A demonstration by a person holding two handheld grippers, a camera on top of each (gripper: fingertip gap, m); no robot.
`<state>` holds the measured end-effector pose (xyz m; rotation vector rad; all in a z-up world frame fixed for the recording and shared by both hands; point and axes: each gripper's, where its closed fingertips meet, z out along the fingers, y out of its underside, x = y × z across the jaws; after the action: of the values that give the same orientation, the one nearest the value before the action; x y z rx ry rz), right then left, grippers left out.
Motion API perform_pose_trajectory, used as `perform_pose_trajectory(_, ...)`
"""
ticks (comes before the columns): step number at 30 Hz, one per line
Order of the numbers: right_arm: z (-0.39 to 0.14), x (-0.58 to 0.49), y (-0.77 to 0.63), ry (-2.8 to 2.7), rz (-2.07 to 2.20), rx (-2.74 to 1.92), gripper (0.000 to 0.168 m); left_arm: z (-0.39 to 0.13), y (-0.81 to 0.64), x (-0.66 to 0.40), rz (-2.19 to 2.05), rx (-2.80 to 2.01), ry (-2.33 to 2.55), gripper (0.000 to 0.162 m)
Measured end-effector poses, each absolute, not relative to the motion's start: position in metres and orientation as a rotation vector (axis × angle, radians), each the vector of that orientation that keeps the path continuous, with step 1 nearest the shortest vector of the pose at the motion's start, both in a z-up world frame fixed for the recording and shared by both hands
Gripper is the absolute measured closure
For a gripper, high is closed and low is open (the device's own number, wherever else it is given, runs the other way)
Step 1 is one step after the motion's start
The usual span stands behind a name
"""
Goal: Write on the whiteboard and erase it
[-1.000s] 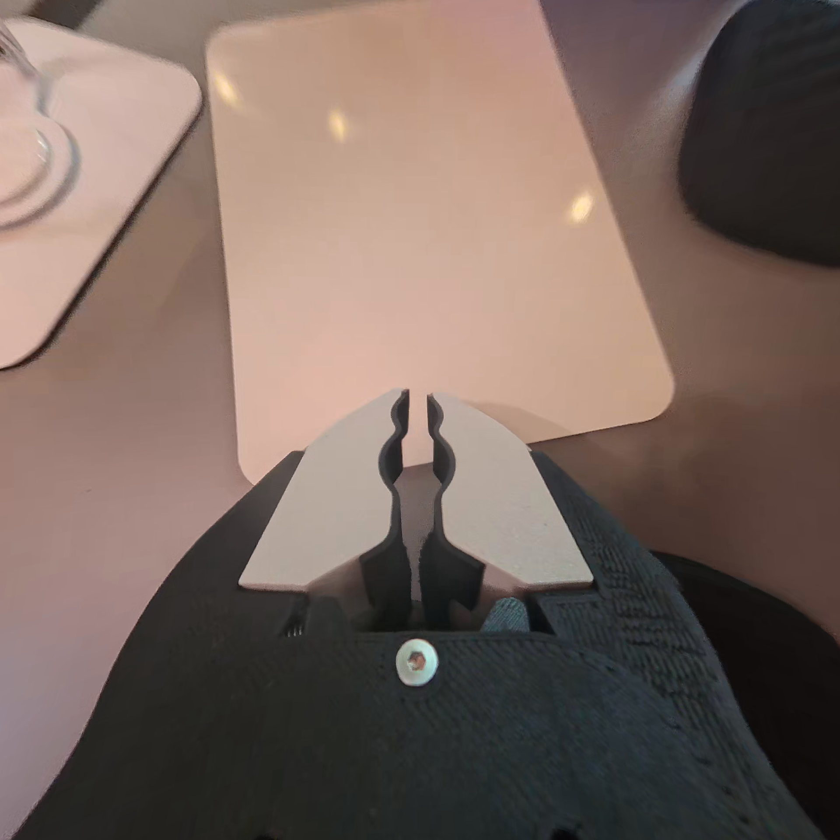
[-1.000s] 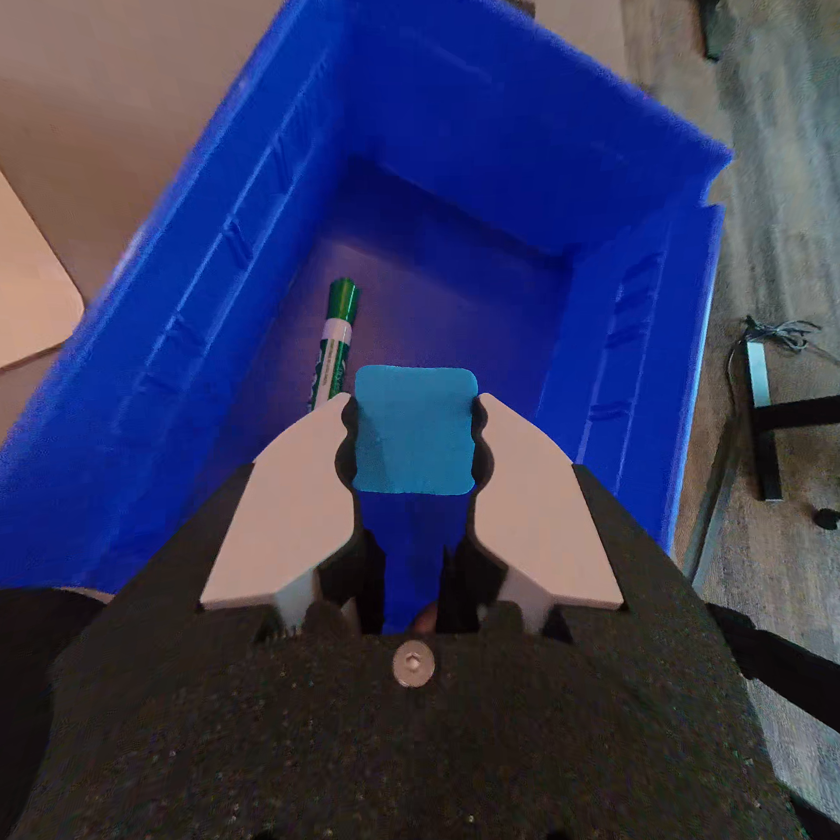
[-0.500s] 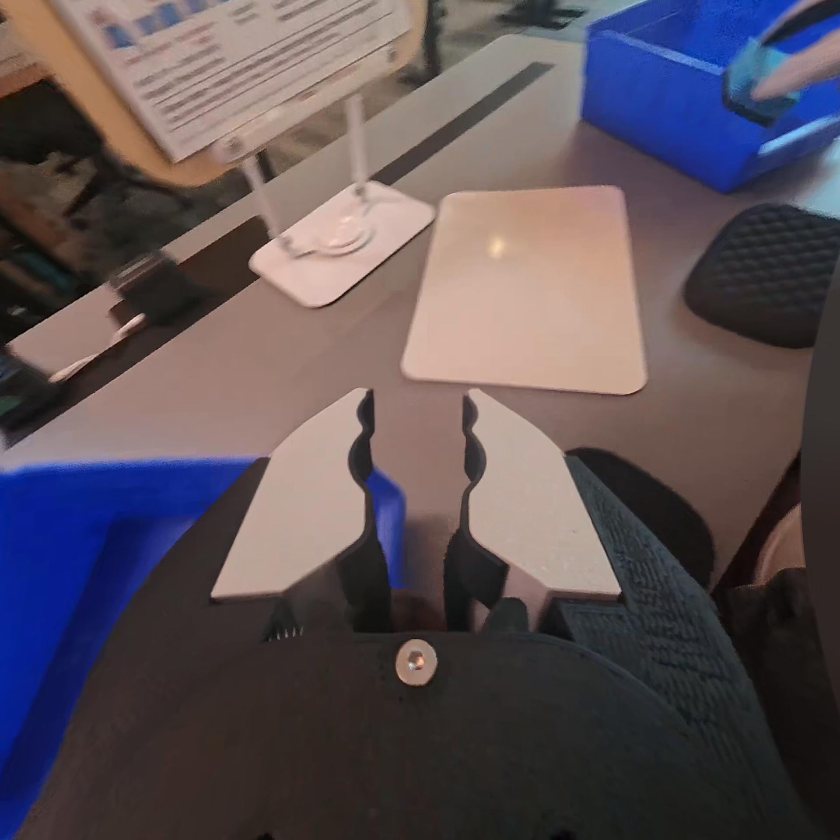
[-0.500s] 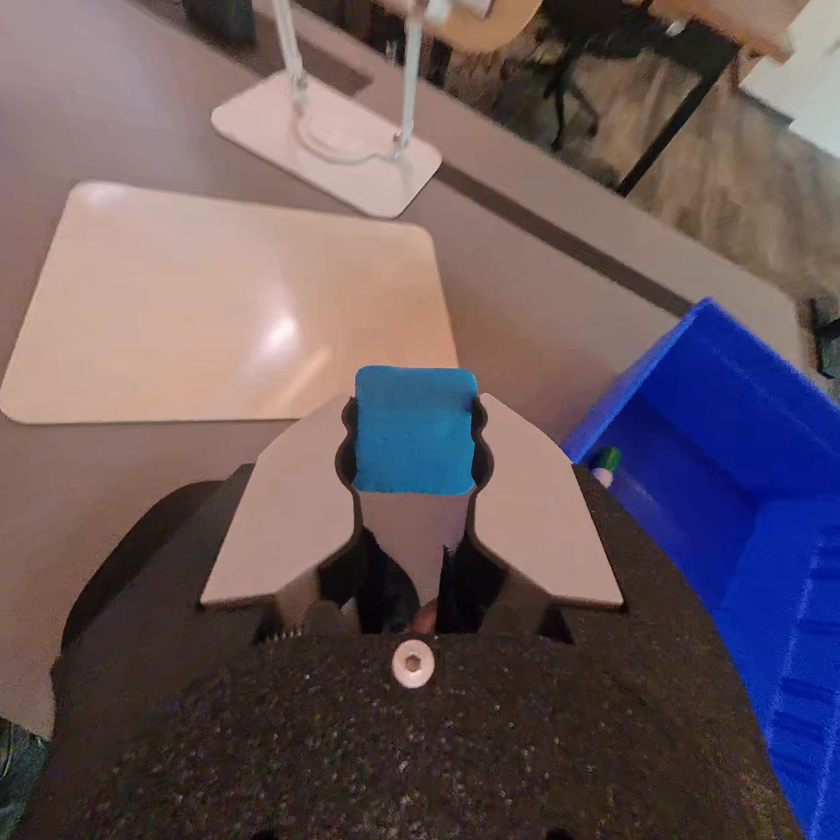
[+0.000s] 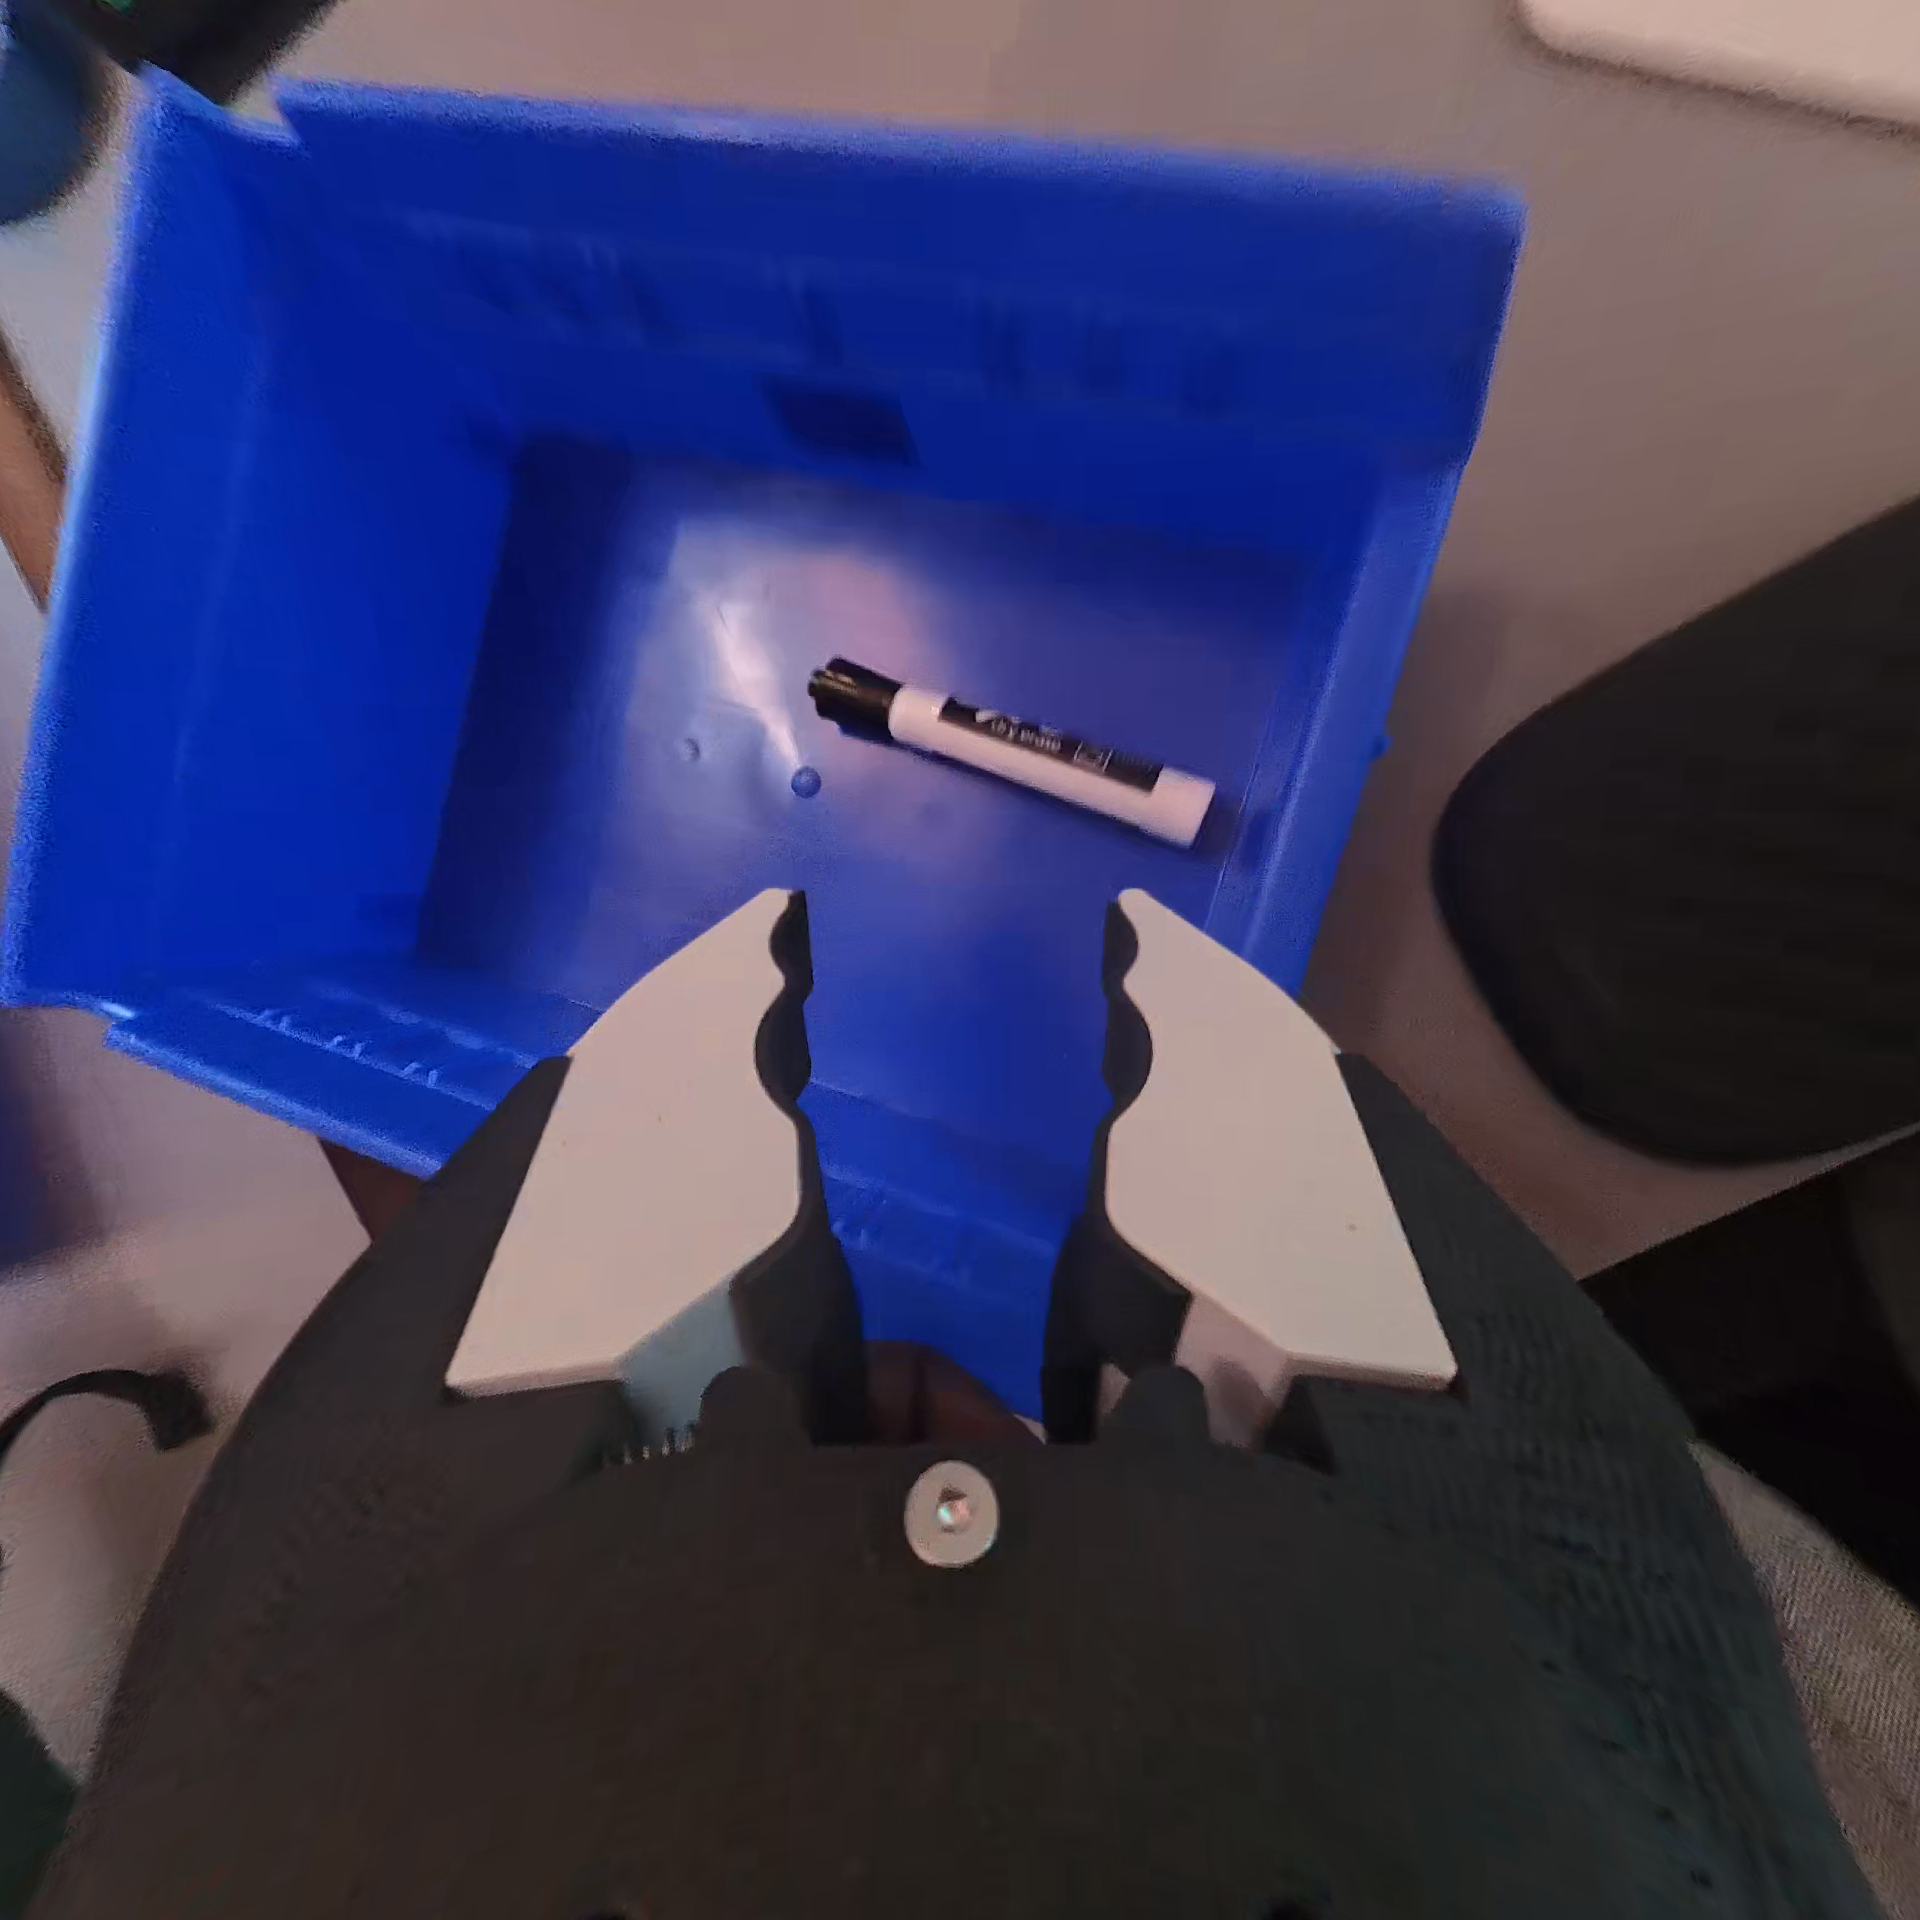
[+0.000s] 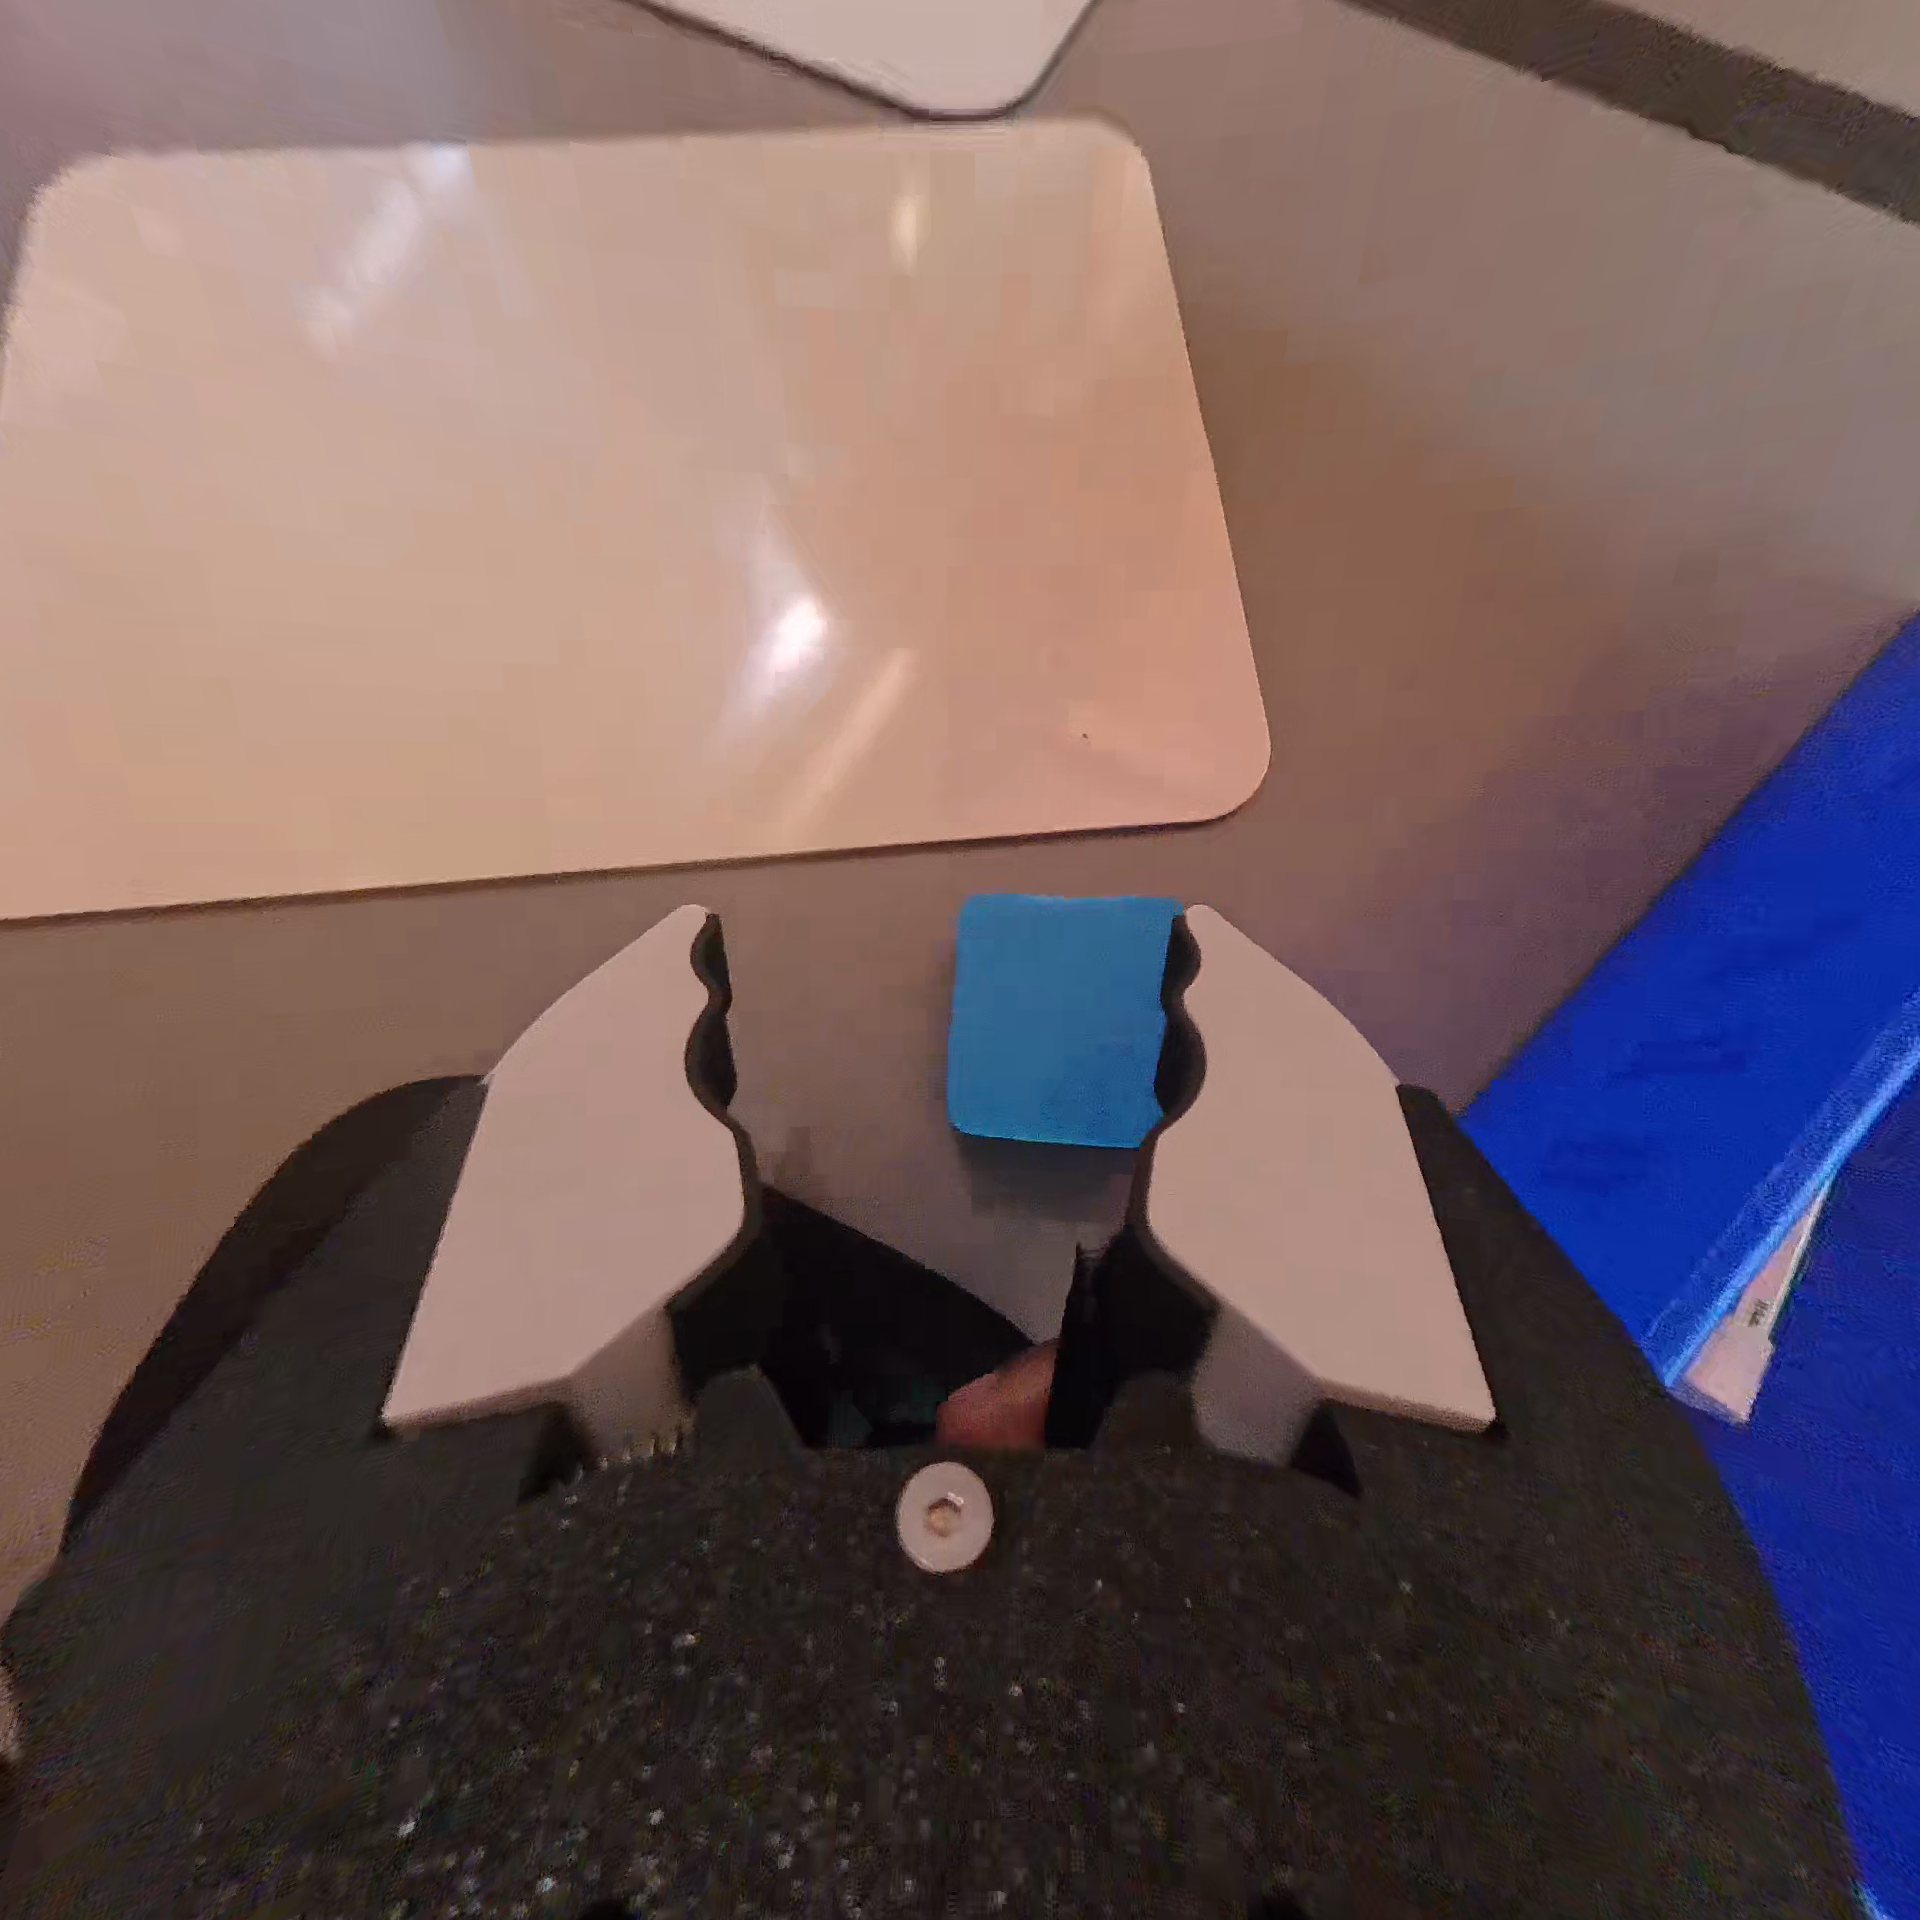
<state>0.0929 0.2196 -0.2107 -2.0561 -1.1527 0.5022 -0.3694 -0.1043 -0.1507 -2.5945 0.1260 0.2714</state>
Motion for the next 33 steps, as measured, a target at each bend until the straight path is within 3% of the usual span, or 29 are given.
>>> perform_pose_trajectory(6, -0.172, 0.097, 0.209, -1.072, 0.527, -1.895, 0.096, -0.185, -0.070, -0.358, 0.073, -2.619, -0.019, 0.118)
perform_pose_trajectory(9, -0.158, 0.099, 0.203, -1.063, 0.520, -1.839, 0.099, -0.200, -0.073, -0.366, 0.312, -2.692, -0.069, 0.117)
perform_pose_trajectory(18, -0.150, 0.108, 0.201, -1.056, 0.472, -1.795, 0.104, -0.241, -0.070, -0.362, 0.340, -2.870, -0.248, 0.117)
perform_pose_trajectory(21, -0.149, 0.110, 0.200, -1.041, 0.503, -1.785, 0.107, -0.248, -0.063, -0.363, 0.214, -2.786, -0.320, 0.137)
perform_pose_trajectory(24, -0.151, 0.108, 0.198, -1.053, 0.503, -1.784, 0.108, -0.247, -0.063, -0.366, 0.158, -2.699, -0.331, 0.143)
perform_pose_trajectory(29, -0.144, 0.088, 0.190, -1.105, 0.521, -1.727, 0.111, -0.205, -0.052, -0.375, 0.181, -2.380, -0.364, 0.143)
perform_pose_trajectory(33, -0.118, 0.043, 0.162, -1.198, 0.621, -1.509, 0.111, -0.104, -0.027, -0.351, -0.060, -1.774, -0.317, 0.144)
